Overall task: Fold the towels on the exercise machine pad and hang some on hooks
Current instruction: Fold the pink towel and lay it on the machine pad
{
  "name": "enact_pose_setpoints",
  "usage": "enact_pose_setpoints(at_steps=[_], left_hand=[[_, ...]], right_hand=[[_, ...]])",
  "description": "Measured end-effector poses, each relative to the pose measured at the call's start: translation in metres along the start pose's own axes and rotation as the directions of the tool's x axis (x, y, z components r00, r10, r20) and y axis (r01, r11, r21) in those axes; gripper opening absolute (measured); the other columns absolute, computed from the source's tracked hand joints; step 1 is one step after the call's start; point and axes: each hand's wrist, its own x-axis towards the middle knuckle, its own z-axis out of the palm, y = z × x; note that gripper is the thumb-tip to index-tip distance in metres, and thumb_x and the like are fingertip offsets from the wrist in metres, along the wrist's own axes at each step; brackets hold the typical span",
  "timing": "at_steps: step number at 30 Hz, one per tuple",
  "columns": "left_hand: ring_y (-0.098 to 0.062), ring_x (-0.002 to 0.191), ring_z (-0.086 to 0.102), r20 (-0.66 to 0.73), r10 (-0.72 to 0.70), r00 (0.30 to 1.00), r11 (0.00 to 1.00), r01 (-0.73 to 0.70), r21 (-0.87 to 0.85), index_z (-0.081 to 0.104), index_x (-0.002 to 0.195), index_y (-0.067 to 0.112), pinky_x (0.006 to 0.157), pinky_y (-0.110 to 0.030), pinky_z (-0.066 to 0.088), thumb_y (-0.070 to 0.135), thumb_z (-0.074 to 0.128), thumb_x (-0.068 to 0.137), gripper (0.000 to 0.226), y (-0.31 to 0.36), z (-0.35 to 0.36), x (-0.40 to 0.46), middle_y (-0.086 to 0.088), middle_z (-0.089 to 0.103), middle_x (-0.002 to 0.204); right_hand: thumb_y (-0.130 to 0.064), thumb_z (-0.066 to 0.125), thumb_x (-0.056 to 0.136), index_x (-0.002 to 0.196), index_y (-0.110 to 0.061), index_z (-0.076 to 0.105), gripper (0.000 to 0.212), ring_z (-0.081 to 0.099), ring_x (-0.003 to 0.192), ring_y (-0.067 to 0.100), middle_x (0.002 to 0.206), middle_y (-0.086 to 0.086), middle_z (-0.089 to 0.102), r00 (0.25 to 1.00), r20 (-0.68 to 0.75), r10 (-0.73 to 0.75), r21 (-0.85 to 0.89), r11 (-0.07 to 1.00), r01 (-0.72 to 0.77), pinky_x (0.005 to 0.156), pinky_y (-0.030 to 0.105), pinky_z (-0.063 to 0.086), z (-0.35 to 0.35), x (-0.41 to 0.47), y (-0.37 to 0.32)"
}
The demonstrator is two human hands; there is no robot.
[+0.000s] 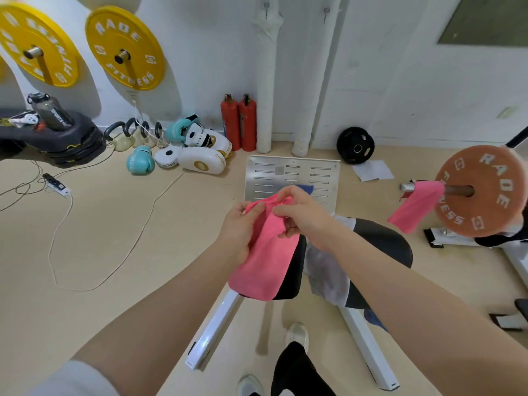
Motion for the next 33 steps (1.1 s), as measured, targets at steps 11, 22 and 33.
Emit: enact_pose_setpoints(at_steps=[11,22,33], left_hand=[[-0.009,0.059,0.060,0.137,-0.004,0.991,0.998,0.012,-0.059,0.055,0.081,0.015,0.055,-0.018,0.051,0.017,0.051,0.093,0.013,0.002,-0.003,-0.007,0.002,0.067,0.067],[-0.009,0.062,0.059,0.210,0.012,0.978,0.998,0.001,-0.059,0.060,0.073,0.013,0.056,-0.017,0.050,0.025,0.039,0.098,0.035,0.012,-0.010,-0.006,0.003,0.065,0.061],[0.000,0.063,0.063,0.288,0.151,0.946,0.968,-0.201,0.153,0.055,0.083,0.016,0.061,-0.014,0.050,0.008,0.049,0.093,0.014,0.036,-0.016,0.003,0.010,0.067,0.067]], right_hand=[[-0.001,0.054,0.087,0.082,-0.018,0.055,0.017,0.066,0.054,0.008,0.066,0.000,0.068,0.995,0.095,-0.023,-0.163,0.986,0.038,0.053,0.020,0.054,0.003,-0.004,-0.010],[-0.042,0.066,0.071,0.064,-0.014,0.069,0.029,0.053,0.080,0.030,0.076,0.008,0.056,0.749,-0.144,-0.647,-0.884,0.425,0.197,0.073,0.036,0.039,0.016,0.010,0.005],[-0.062,0.059,0.076,0.066,-0.012,0.072,0.053,0.048,0.117,0.018,0.116,0.001,0.060,0.890,-0.212,-0.405,-0.780,0.618,0.095,0.098,0.034,0.037,-0.010,0.017,-0.005]])
